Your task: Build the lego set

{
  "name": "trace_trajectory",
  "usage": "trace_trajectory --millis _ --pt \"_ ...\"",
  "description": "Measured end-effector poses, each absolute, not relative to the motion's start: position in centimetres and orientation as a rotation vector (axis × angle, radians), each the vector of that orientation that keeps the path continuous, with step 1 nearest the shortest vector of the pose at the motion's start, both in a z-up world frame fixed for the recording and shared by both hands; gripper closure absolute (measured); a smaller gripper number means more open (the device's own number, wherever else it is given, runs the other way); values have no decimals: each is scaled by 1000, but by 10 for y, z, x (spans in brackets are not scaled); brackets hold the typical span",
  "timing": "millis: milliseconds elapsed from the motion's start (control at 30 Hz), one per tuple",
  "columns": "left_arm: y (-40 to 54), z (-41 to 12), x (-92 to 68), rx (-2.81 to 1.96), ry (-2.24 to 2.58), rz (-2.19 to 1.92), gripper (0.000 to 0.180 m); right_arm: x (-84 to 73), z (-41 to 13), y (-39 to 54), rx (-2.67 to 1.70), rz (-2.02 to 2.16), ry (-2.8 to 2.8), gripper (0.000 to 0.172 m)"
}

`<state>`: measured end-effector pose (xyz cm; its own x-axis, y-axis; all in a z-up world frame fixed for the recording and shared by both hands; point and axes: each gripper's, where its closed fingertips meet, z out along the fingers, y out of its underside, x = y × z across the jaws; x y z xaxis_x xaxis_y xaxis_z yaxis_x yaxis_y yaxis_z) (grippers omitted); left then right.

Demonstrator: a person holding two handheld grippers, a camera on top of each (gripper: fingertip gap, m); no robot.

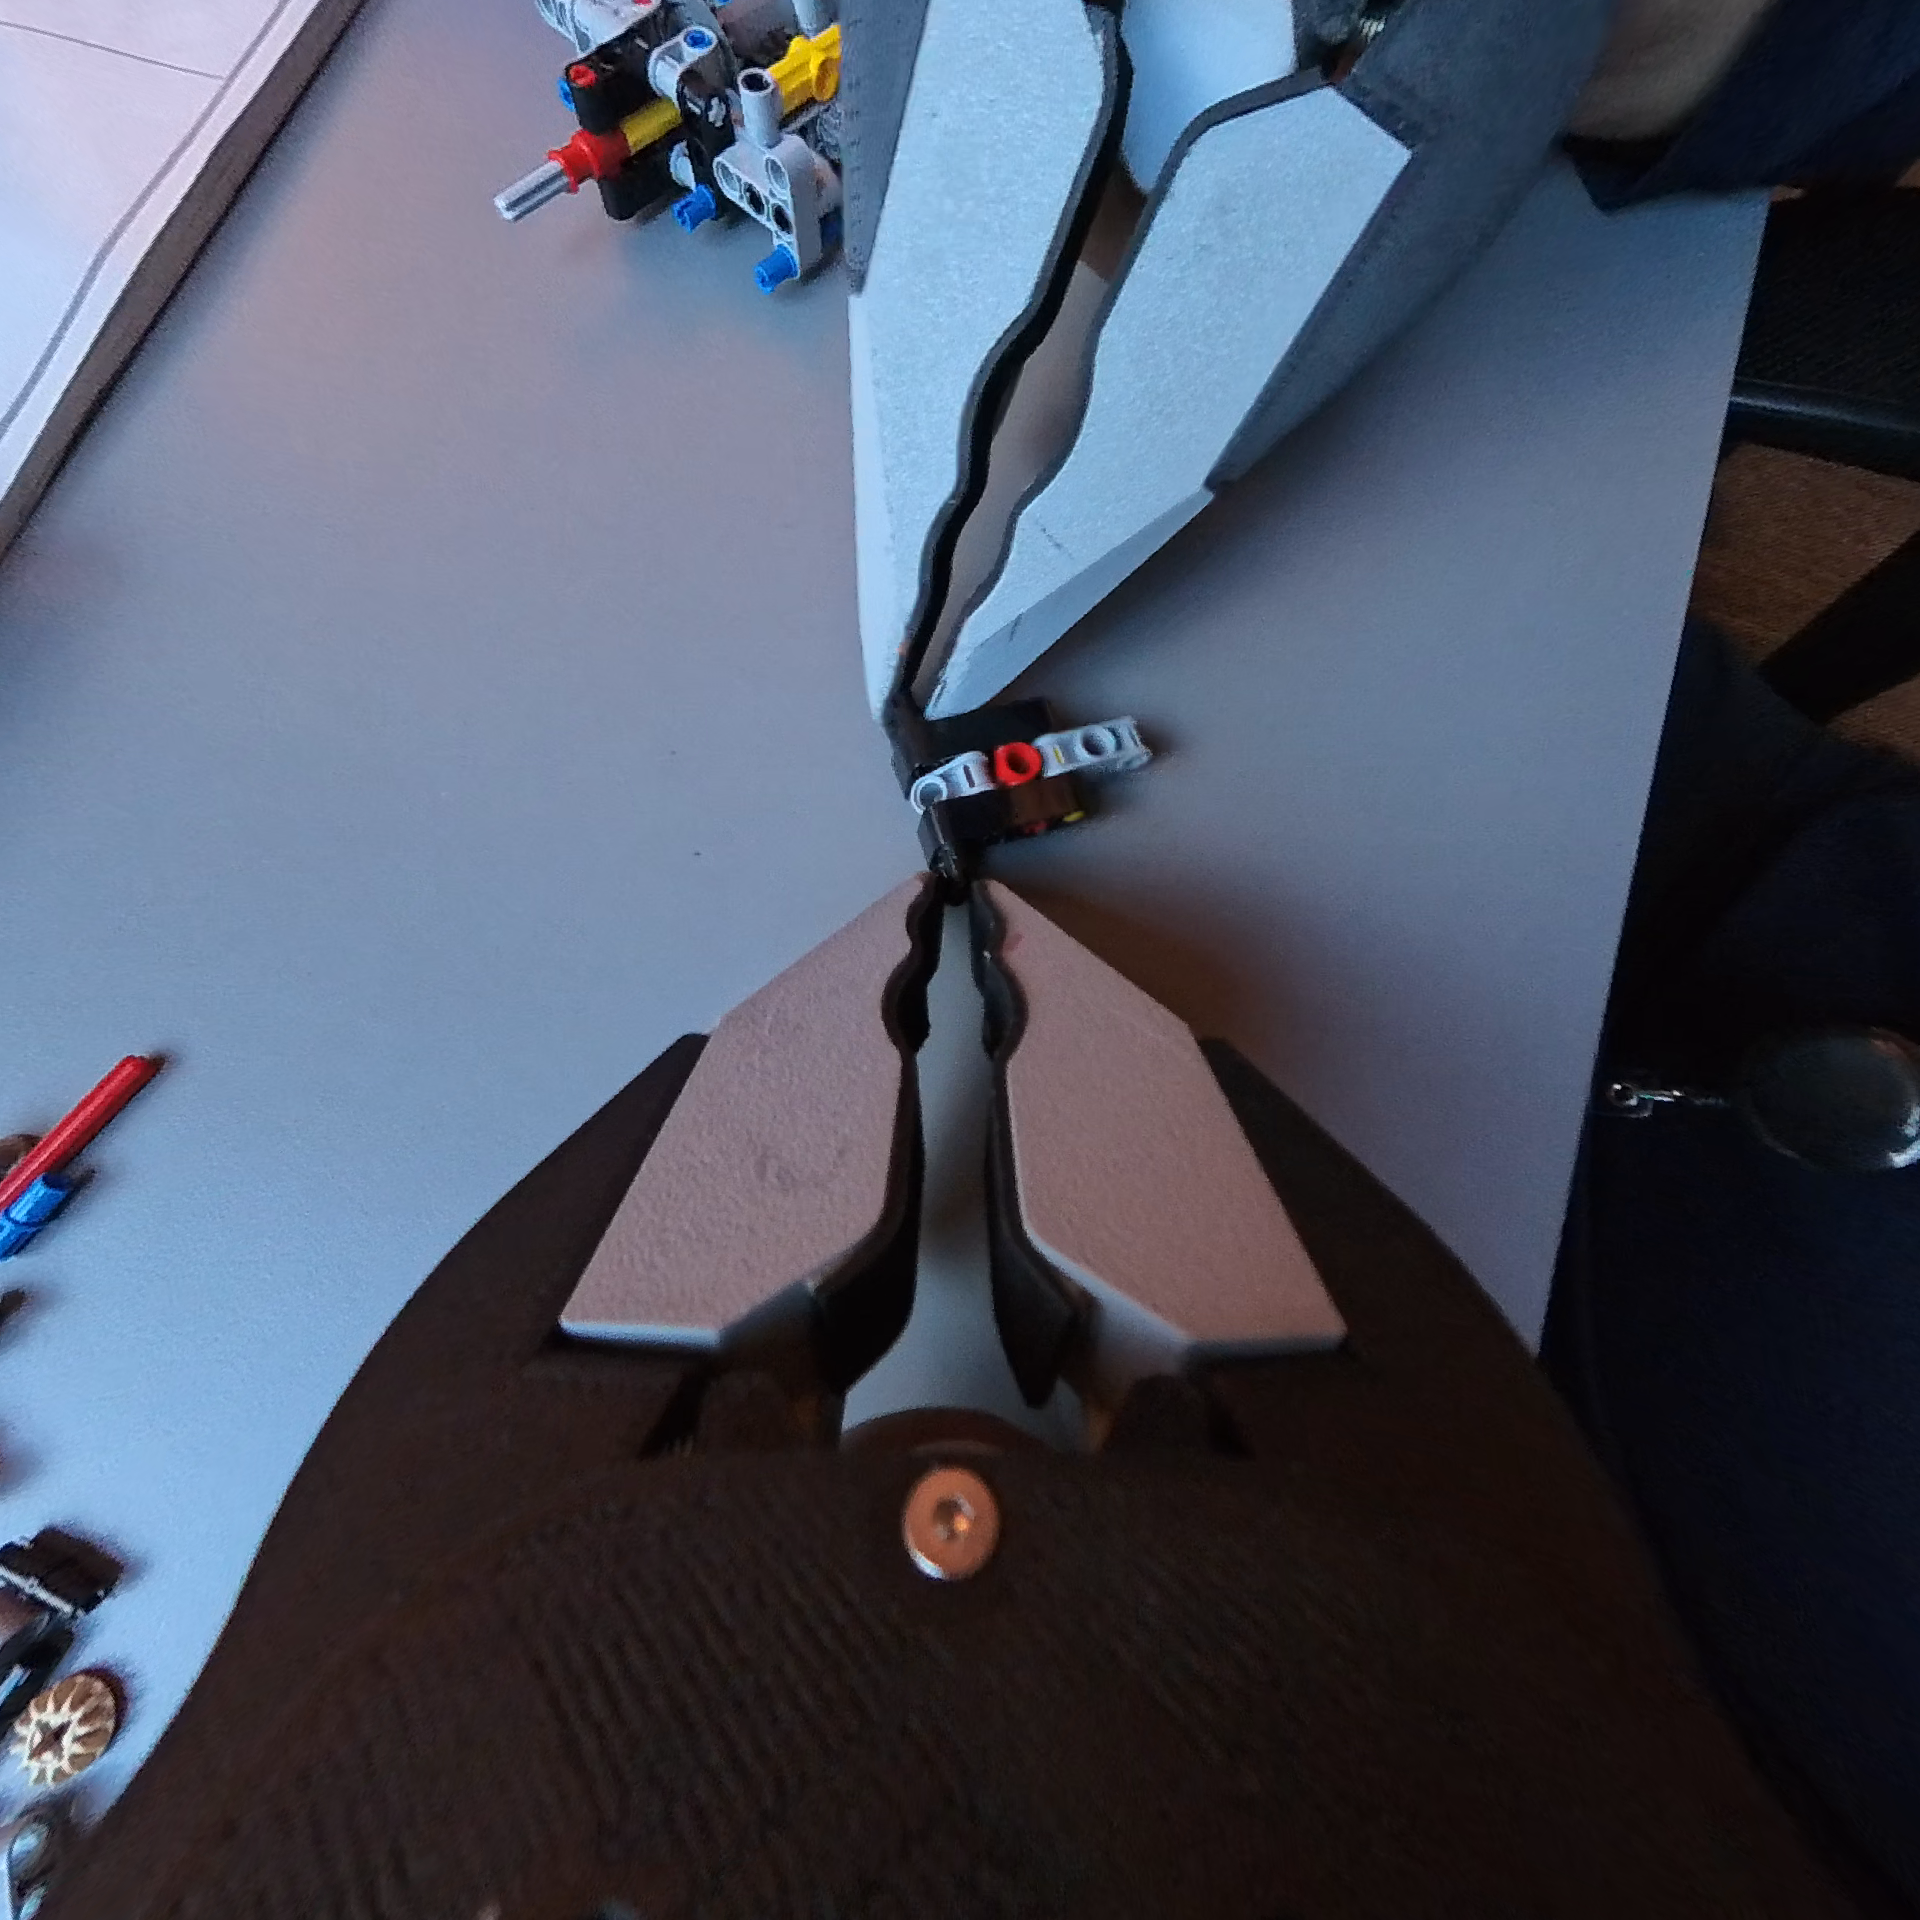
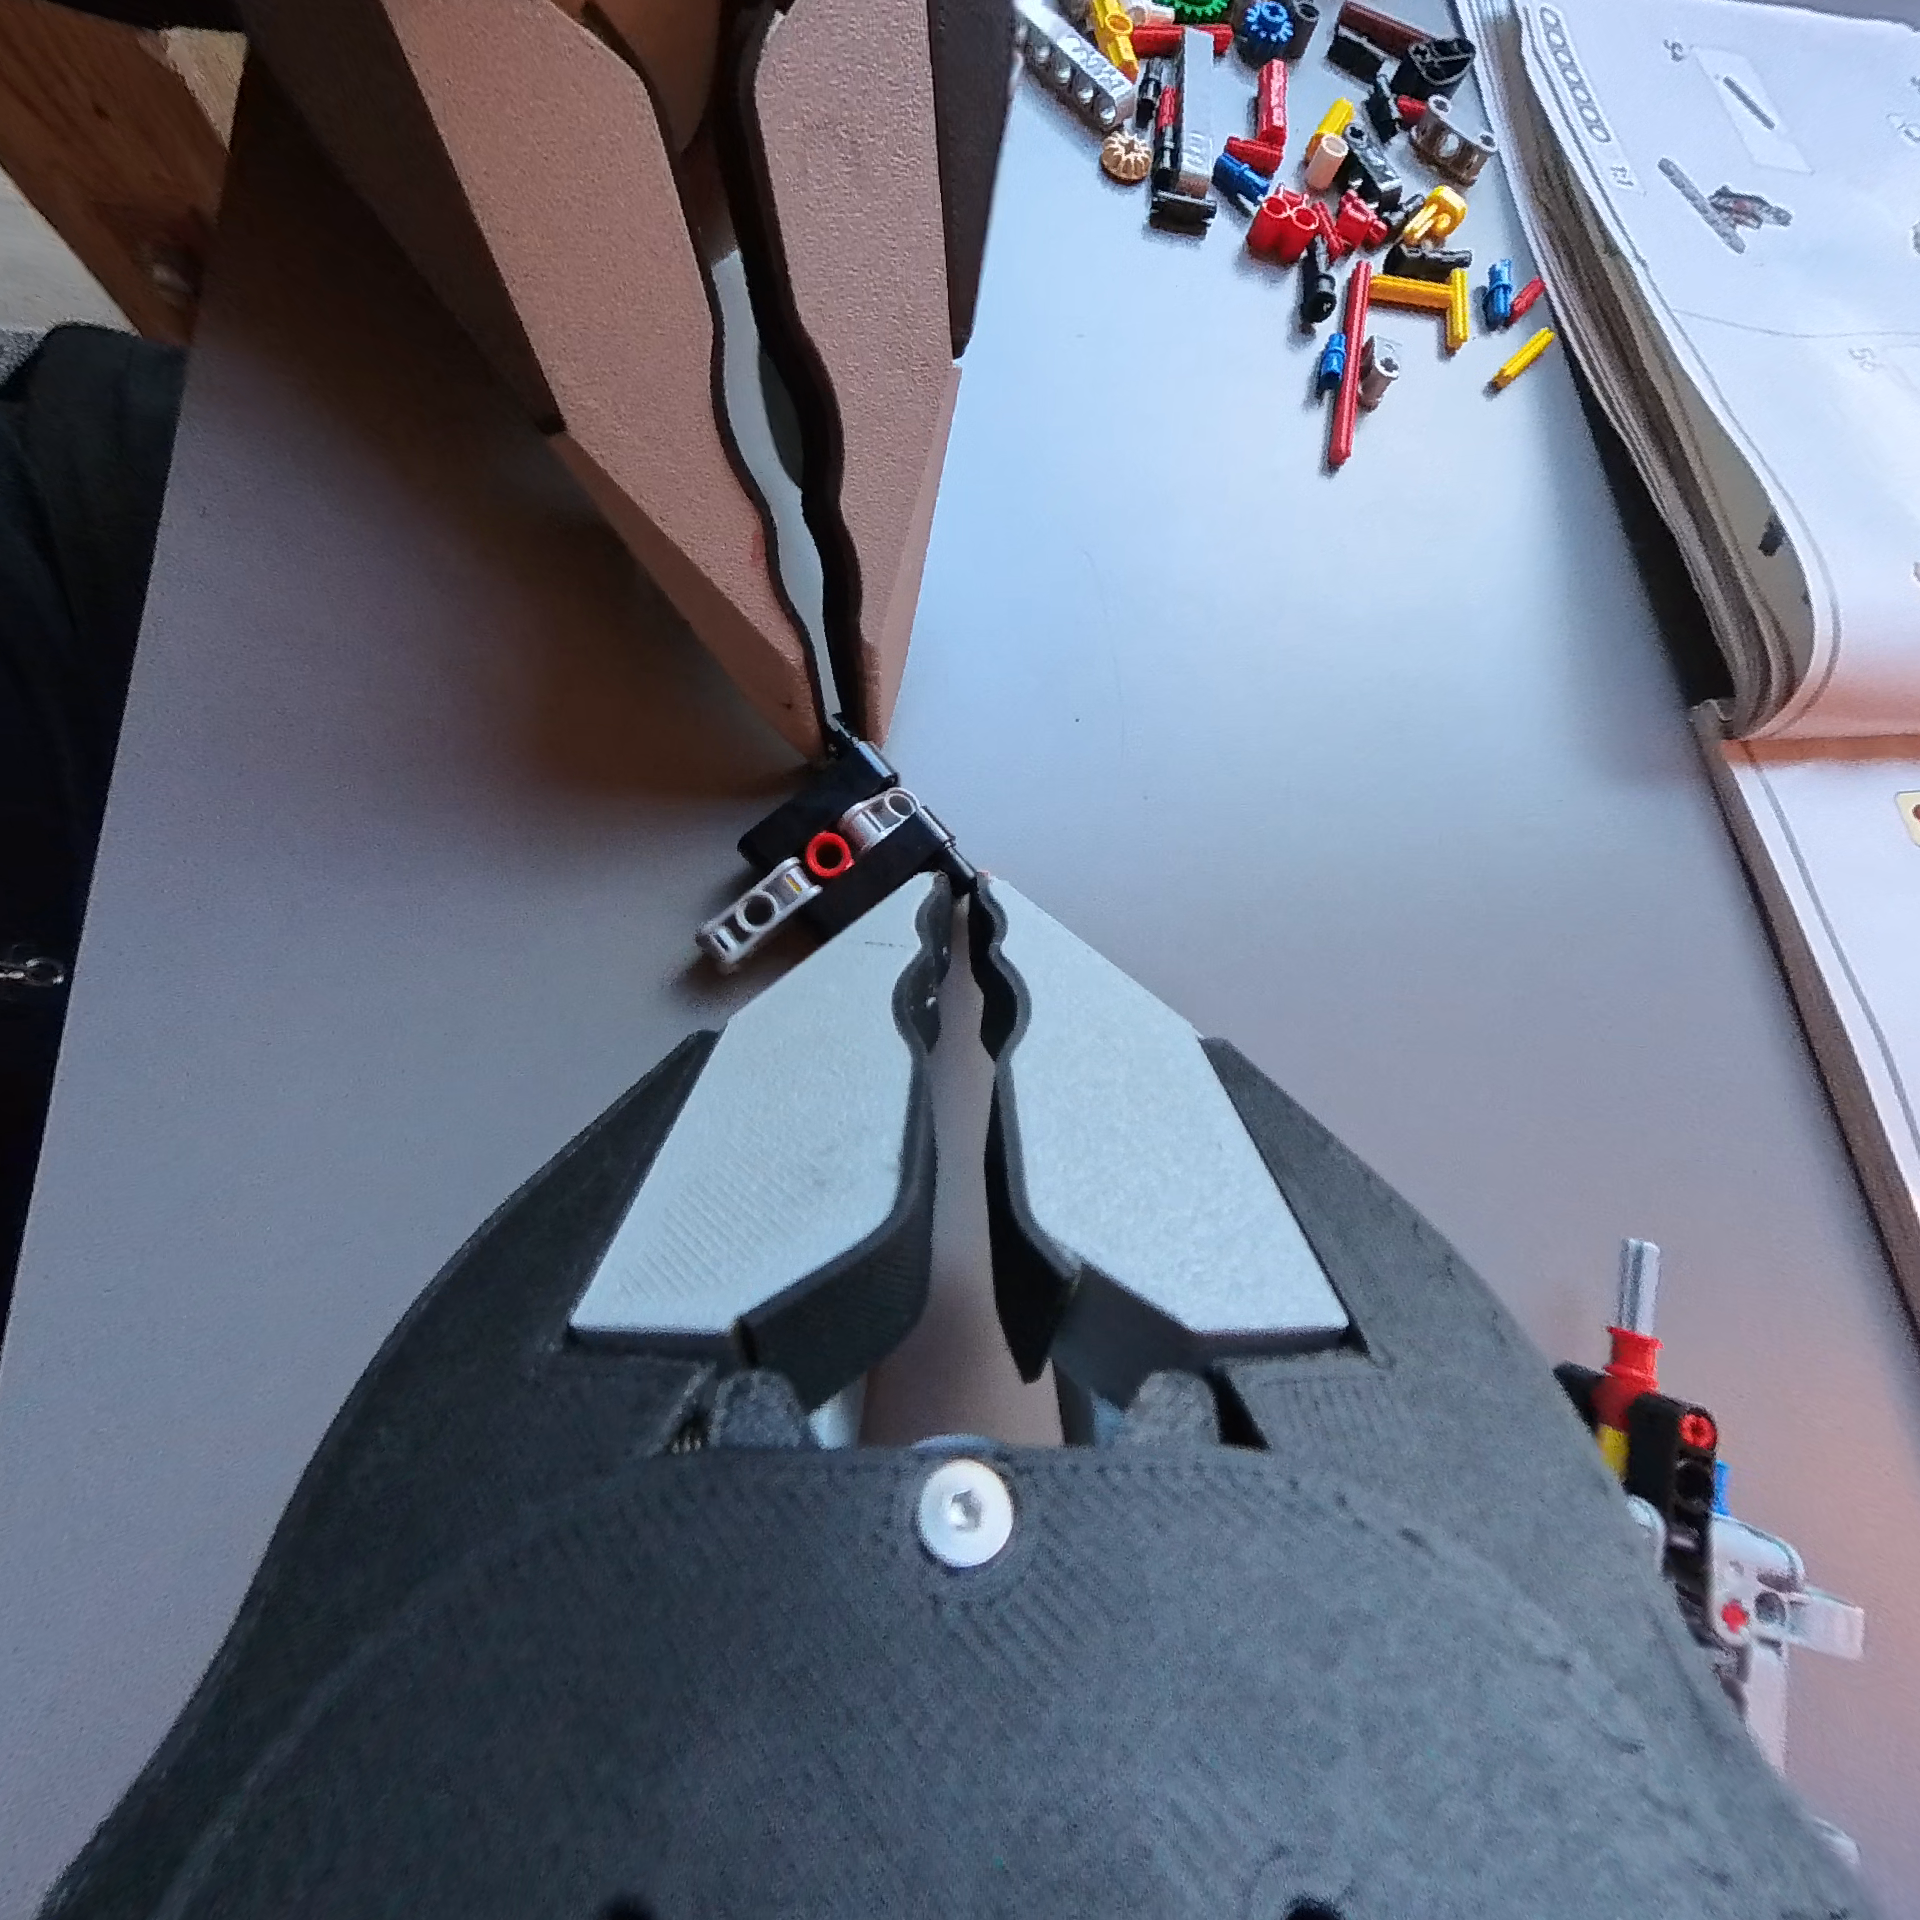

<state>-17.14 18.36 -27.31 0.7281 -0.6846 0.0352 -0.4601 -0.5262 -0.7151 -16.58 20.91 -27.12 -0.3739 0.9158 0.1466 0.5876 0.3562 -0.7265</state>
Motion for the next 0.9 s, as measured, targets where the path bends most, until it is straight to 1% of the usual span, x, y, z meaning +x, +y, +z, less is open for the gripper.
trace_trajectory --millis 200,333,433,500,733,900 --pt "191 -273 -178 -2223 823 -389 179 -172 -268 218 -1376 875 -2032 172" --pt "188 -273 -179 -2219 833 -390 177 -172 -263 227 -1390 887 -1978 165" --pt "186 -273 -181 -2215 834 -383 163 -172 -257 230 -1376 911 -1938 161" --pt "183 -273 -182 -2208 844 -367 158 -173 -253 232 -1355 901 -1916 158" --pt "177 -272 -186 -2184 867 -325 155 -175 -241 243 -1290 828 -1830 159" --pt "175 -271 -183 -2121 935 -216 158 -175 -225 254 -1289 864 -1714 161"
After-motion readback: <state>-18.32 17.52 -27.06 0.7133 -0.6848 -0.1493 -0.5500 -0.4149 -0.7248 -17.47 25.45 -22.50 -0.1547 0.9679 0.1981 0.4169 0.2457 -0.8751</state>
